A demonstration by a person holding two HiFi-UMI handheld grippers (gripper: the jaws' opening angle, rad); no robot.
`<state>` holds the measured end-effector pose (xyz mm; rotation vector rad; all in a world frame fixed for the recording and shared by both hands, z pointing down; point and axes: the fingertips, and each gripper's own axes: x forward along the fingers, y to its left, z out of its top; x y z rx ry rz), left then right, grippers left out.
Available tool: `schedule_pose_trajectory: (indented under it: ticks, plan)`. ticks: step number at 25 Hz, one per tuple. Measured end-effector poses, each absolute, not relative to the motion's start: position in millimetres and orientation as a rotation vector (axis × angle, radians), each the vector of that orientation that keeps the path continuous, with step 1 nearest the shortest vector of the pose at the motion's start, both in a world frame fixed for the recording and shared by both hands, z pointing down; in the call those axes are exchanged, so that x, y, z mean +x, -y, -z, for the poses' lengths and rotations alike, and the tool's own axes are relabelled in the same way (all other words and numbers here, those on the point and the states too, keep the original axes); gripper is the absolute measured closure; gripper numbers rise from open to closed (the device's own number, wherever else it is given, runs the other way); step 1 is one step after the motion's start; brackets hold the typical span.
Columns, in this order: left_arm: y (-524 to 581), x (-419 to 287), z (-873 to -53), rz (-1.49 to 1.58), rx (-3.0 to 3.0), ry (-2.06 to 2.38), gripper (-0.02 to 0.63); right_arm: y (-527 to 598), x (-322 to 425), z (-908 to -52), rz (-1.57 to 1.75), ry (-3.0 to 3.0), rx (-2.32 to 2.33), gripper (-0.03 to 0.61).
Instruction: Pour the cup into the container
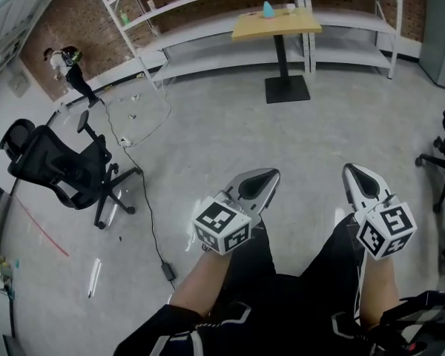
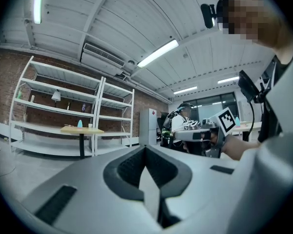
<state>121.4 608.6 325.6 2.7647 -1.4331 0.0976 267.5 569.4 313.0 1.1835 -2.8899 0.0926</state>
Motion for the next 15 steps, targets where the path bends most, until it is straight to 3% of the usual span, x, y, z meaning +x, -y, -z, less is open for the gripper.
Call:
schedule_pose_trajectory:
  ticks: [15]
  plan:
    - [-434.8, 45.7, -323.8, -0.079, 2.746, 1.47, 0.612, -369.5, 195.5, -309.2, -0.133, 2.896, 1.172, 0.577]
